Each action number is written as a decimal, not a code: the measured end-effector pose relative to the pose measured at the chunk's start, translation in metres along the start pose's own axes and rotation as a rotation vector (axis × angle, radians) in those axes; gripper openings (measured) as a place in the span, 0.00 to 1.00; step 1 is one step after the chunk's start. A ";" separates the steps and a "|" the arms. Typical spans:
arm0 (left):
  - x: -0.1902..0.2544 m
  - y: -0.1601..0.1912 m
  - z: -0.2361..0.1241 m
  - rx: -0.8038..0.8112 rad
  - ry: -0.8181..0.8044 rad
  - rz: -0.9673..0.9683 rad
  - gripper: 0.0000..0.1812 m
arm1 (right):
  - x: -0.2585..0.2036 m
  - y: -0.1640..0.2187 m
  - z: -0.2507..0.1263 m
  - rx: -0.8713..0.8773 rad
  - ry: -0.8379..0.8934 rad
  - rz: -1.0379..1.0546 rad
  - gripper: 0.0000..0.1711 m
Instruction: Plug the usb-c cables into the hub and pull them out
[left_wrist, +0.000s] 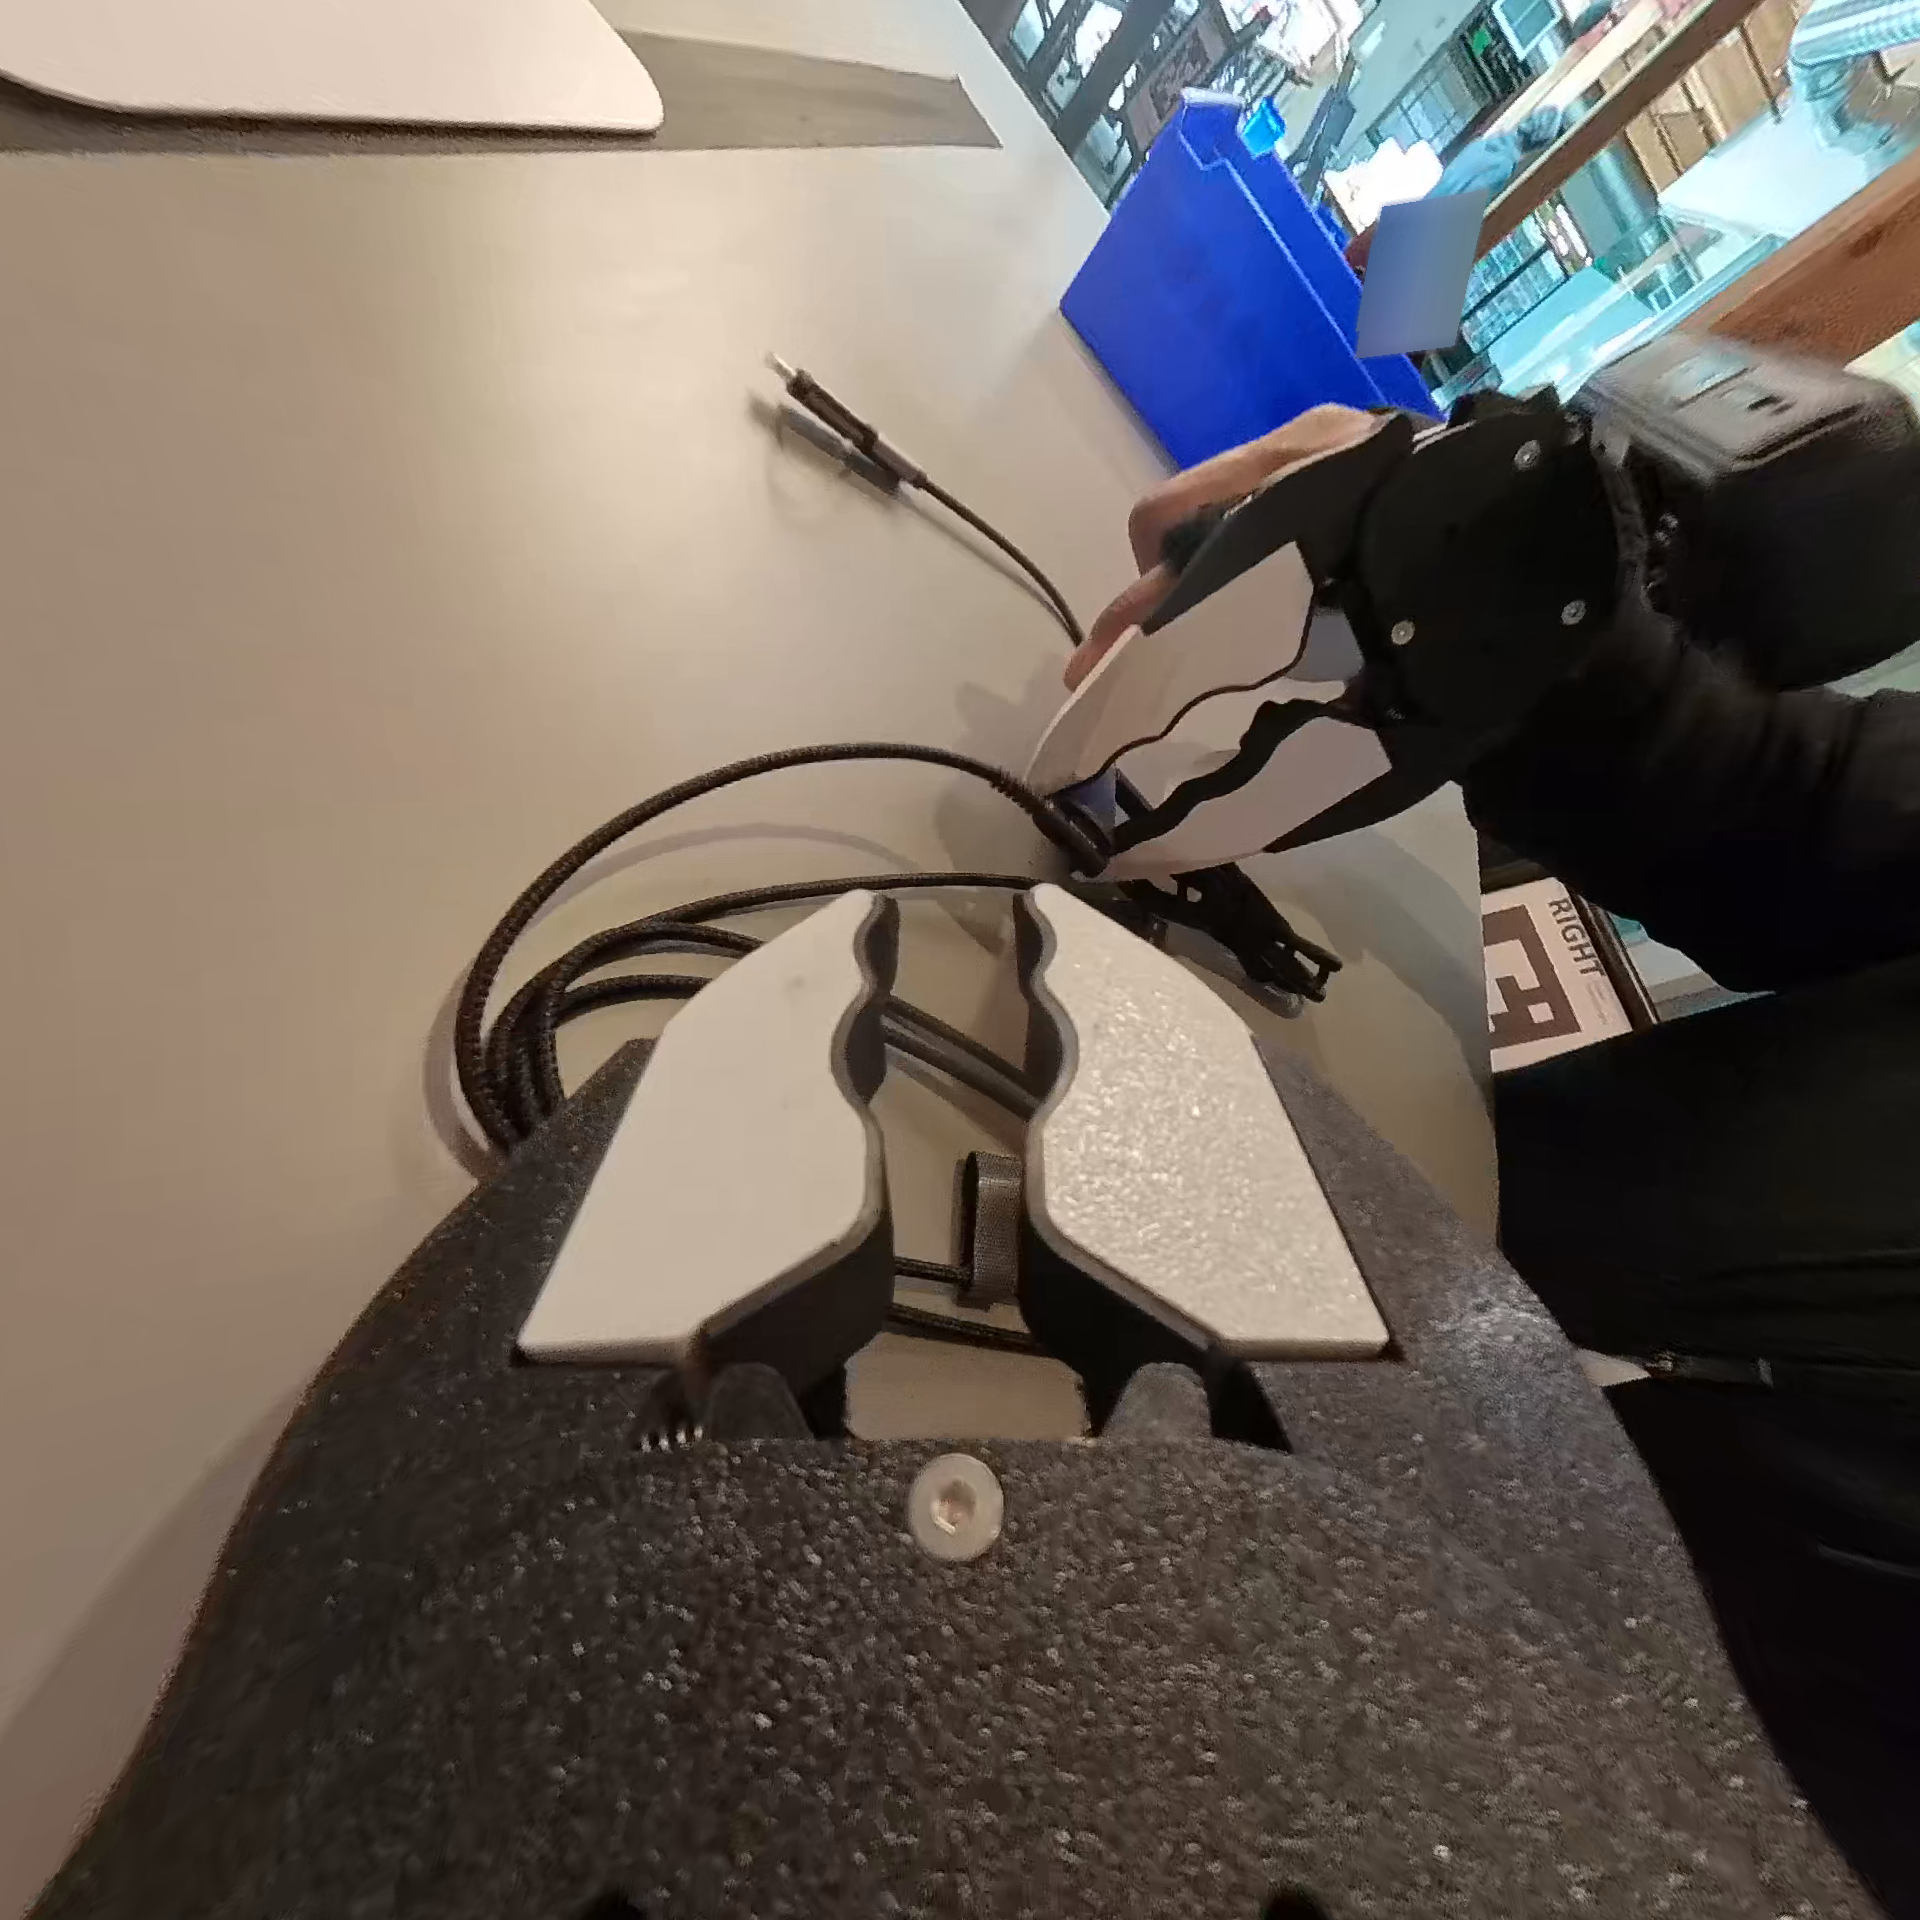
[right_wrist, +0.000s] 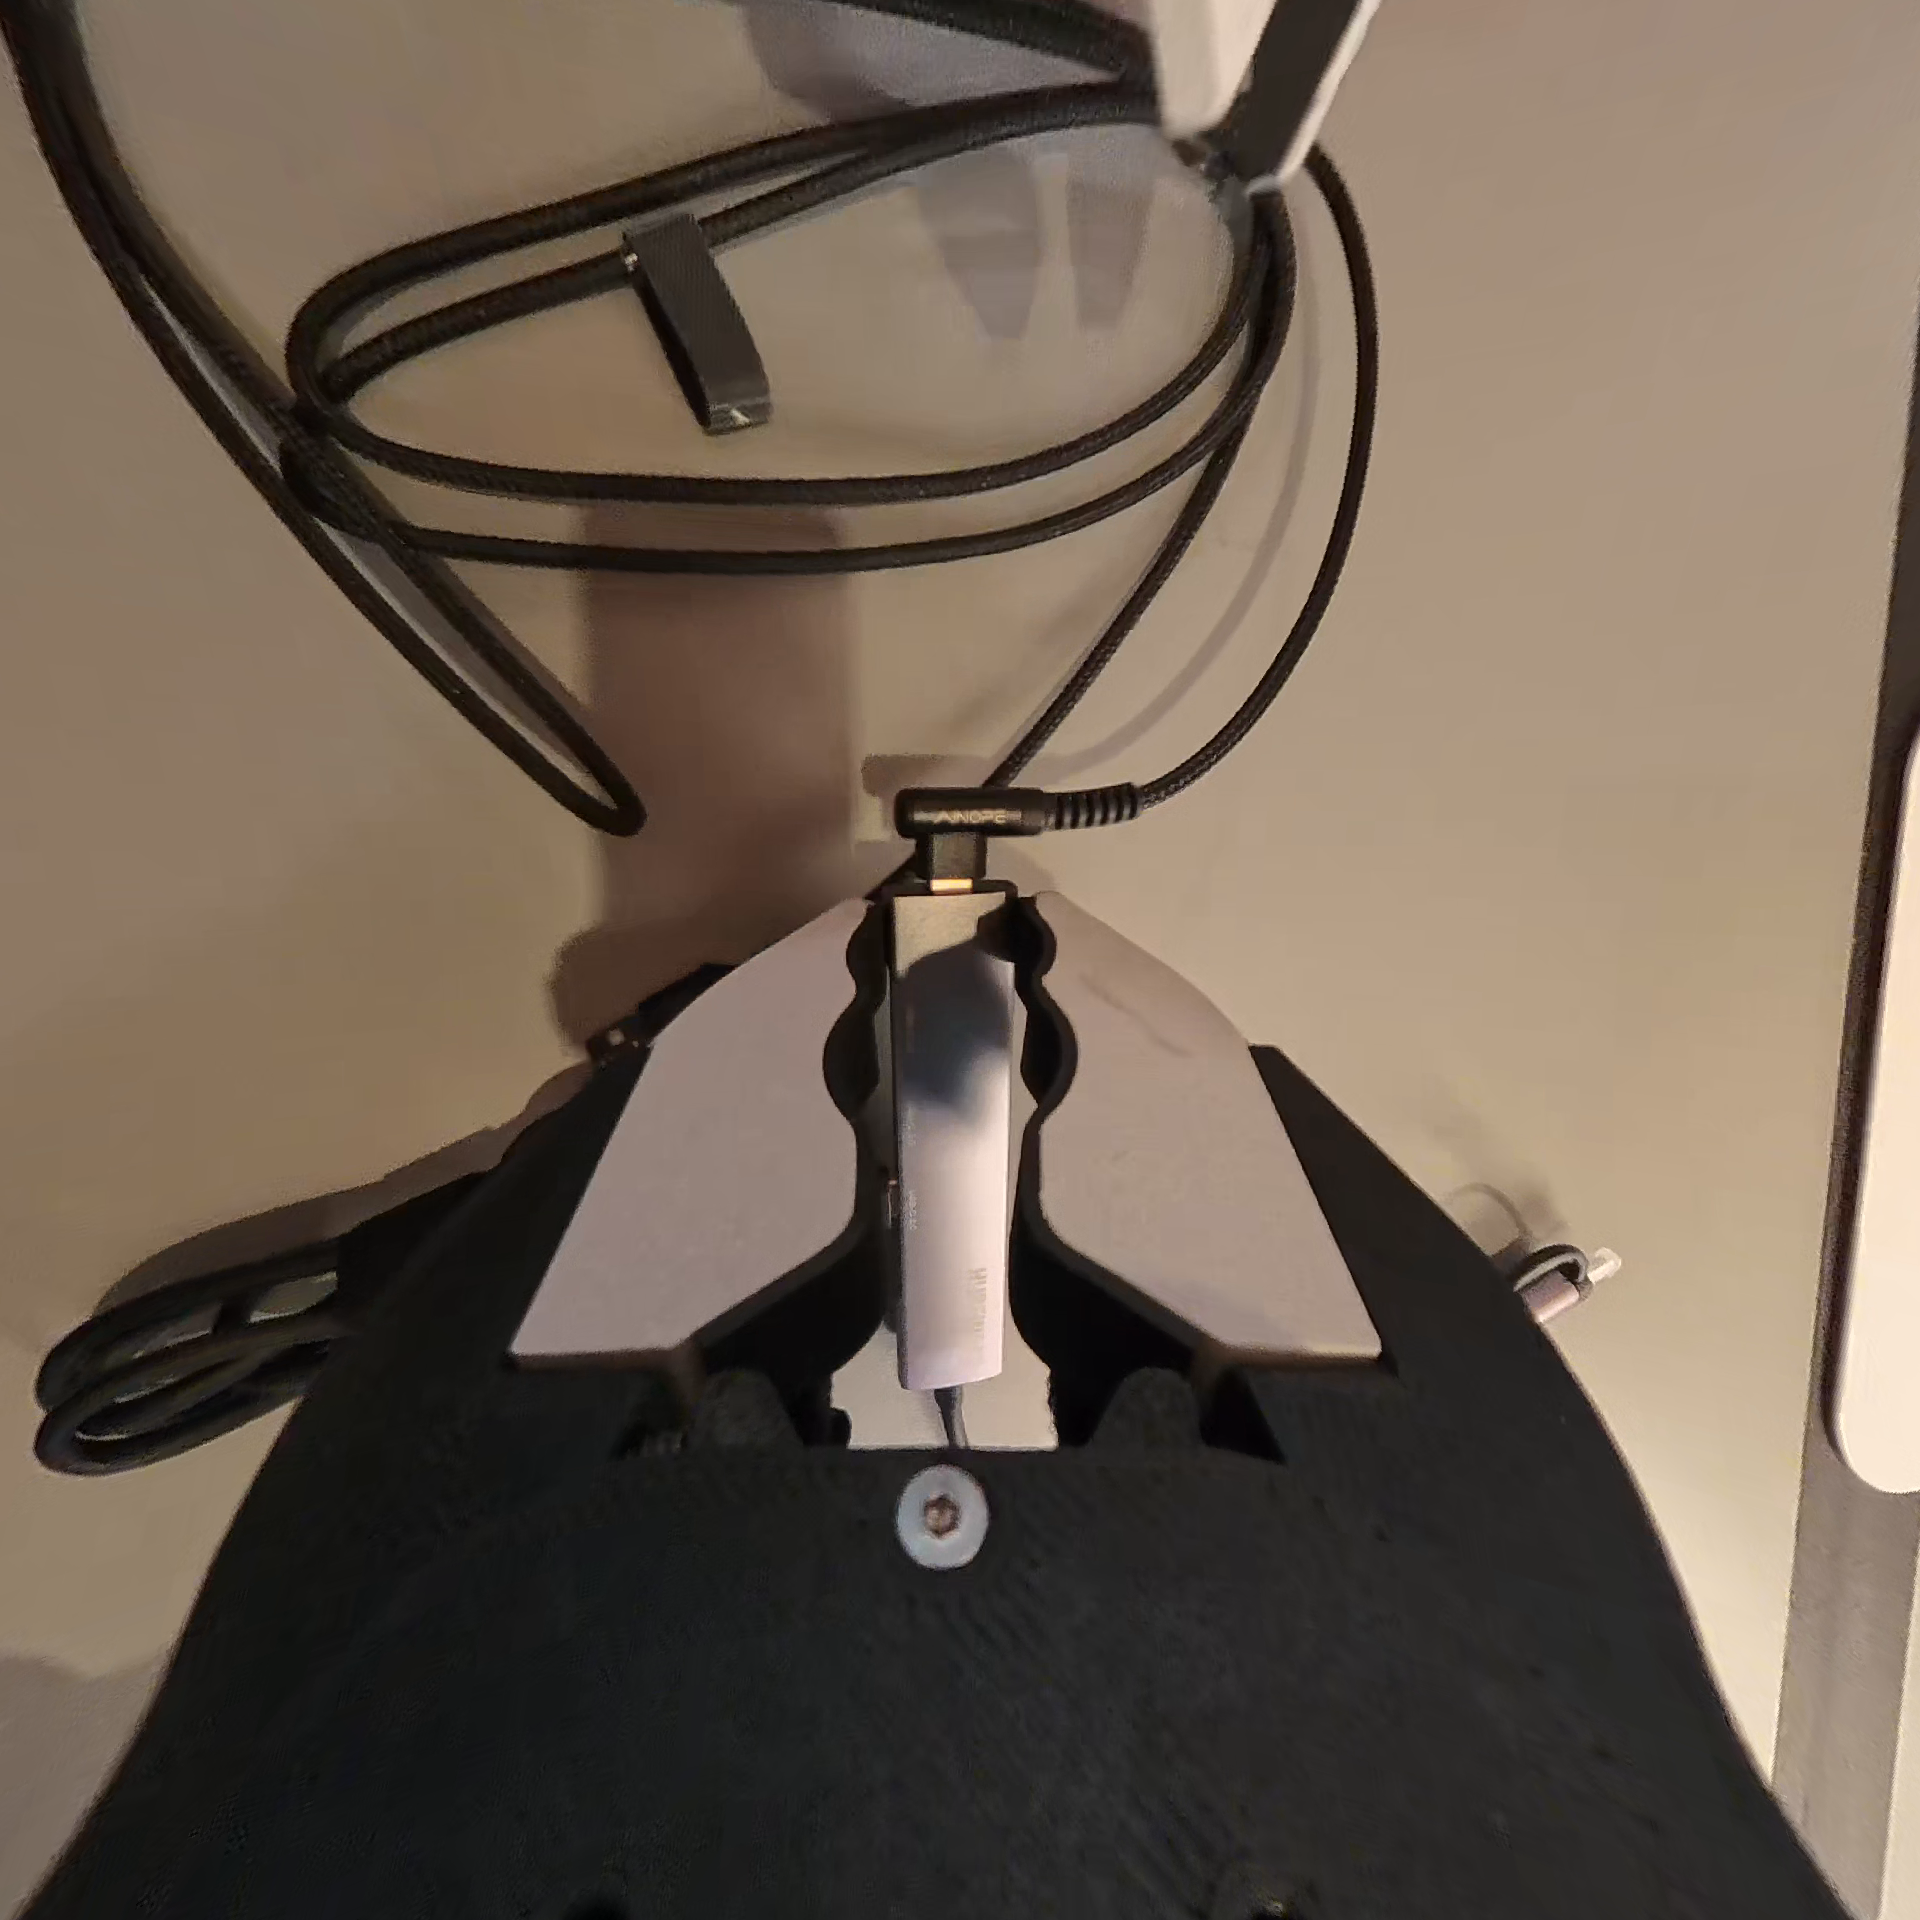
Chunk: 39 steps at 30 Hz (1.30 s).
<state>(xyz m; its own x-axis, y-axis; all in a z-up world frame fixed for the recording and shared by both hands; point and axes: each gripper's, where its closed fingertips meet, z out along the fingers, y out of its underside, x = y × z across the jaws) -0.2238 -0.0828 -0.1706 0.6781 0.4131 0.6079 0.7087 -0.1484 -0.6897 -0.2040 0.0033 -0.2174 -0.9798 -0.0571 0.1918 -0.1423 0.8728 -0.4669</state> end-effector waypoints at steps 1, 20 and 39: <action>-0.001 -0.002 -0.004 0.022 -0.003 0.009 0.12 | -0.001 -0.001 0.002 -0.008 0.000 0.002 0.14; -0.010 -0.016 -0.038 0.376 -0.084 0.129 0.12 | -0.014 -0.015 0.030 -0.183 -0.077 0.321 0.27; -0.001 -0.011 -0.054 0.448 -0.043 0.124 0.12 | -0.027 -0.016 0.004 -0.190 -0.097 0.347 0.28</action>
<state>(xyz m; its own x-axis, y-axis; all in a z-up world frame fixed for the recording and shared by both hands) -0.2216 -0.1301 -0.1418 0.7370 0.4553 0.4996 0.4625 0.1994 -0.8639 -0.1754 -0.0107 -0.2185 -0.9750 0.2191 -0.0359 0.2189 0.9216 -0.3204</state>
